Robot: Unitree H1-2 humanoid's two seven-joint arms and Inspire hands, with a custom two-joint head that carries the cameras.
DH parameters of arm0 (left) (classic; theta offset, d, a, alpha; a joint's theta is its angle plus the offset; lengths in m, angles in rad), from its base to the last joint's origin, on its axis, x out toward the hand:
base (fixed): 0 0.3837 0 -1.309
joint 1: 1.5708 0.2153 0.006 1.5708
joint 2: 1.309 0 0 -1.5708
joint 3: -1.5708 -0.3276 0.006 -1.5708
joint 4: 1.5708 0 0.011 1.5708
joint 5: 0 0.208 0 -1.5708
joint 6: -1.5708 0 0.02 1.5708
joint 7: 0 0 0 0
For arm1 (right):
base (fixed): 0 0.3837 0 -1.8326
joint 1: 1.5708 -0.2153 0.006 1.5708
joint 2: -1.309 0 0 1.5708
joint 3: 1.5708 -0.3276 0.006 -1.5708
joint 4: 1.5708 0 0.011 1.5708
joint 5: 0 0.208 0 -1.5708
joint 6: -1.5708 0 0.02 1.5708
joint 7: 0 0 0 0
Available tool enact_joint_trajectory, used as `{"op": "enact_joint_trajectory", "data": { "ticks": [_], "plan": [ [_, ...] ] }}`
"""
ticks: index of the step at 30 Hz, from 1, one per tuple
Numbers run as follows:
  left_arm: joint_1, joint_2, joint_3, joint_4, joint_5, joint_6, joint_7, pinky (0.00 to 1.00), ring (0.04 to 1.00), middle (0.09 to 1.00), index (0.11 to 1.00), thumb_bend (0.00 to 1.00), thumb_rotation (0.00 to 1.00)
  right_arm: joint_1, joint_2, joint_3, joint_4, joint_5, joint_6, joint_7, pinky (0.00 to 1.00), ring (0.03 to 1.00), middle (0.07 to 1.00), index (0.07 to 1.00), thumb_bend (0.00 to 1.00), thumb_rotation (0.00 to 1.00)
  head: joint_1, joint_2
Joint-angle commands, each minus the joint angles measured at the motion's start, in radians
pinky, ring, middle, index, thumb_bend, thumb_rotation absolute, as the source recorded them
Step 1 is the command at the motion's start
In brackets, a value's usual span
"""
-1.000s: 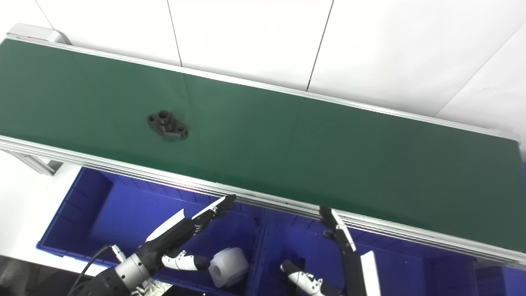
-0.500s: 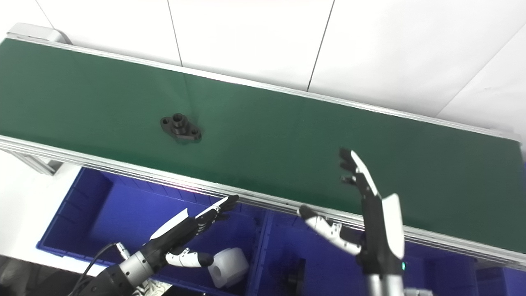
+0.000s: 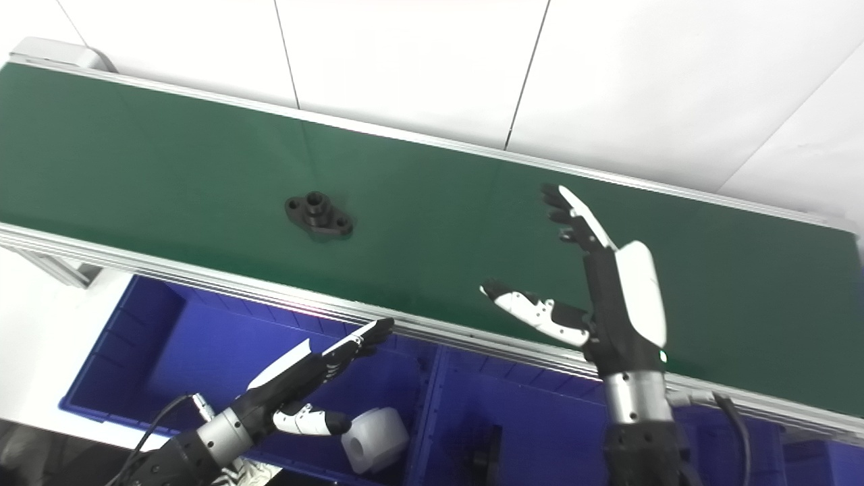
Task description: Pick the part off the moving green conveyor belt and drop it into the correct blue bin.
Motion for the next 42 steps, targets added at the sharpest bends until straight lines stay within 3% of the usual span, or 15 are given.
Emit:
{"op": "enact_joint_trajectory", "data": {
  "ticks": [1,7,15,24,34,42],
  "plan": [
    [-0.006,0.005,0.006,-0.016,-0.021,-0.025,0.0,0.98,1.0,1.0,1.0,0.78,0.78,-0.037,-0.001,0.008,-0.006,-0.007,0.016,0.01,0.73,0.811,0.837,0.865,0.73,0.45,0.0,0.001],
    [-0.006,0.016,0.014,-0.018,-0.021,-0.023,-0.002,0.98,1.0,1.0,1.0,0.77,0.78,-0.095,0.014,0.033,0.051,-0.029,0.01,0.007,0.72,0.801,0.835,0.857,0.73,0.42,-0.059,0.0],
    [-0.011,0.028,0.023,-0.011,-0.04,-0.026,-0.014,1.0,1.0,1.0,1.0,0.75,0.79,-0.203,0.028,0.088,0.133,-0.167,0.063,0.038,0.71,0.789,0.83,0.842,0.75,0.42,-0.123,-0.002],
    [-0.016,0.034,0.035,0.005,-0.053,-0.043,-0.024,1.0,1.0,1.0,1.0,0.74,0.82,-0.294,0.034,0.126,0.242,-0.22,0.113,0.06,0.72,0.791,0.819,0.845,0.76,0.4,-0.15,-0.007],
    [-0.016,0.038,0.036,0.006,-0.061,-0.037,-0.027,0.99,1.0,1.0,1.0,0.73,0.82,-0.384,0.013,0.193,0.383,-0.282,0.104,0.06,0.76,0.792,0.819,0.853,0.76,0.44,-0.159,-0.013],
    [-0.01,0.039,0.036,-0.005,-0.048,-0.038,-0.023,1.0,1.0,1.0,1.0,0.71,0.81,-0.429,0.008,0.228,0.475,-0.304,0.106,0.061,0.78,0.793,0.811,0.843,0.77,0.41,-0.147,-0.005]
  ]
}}
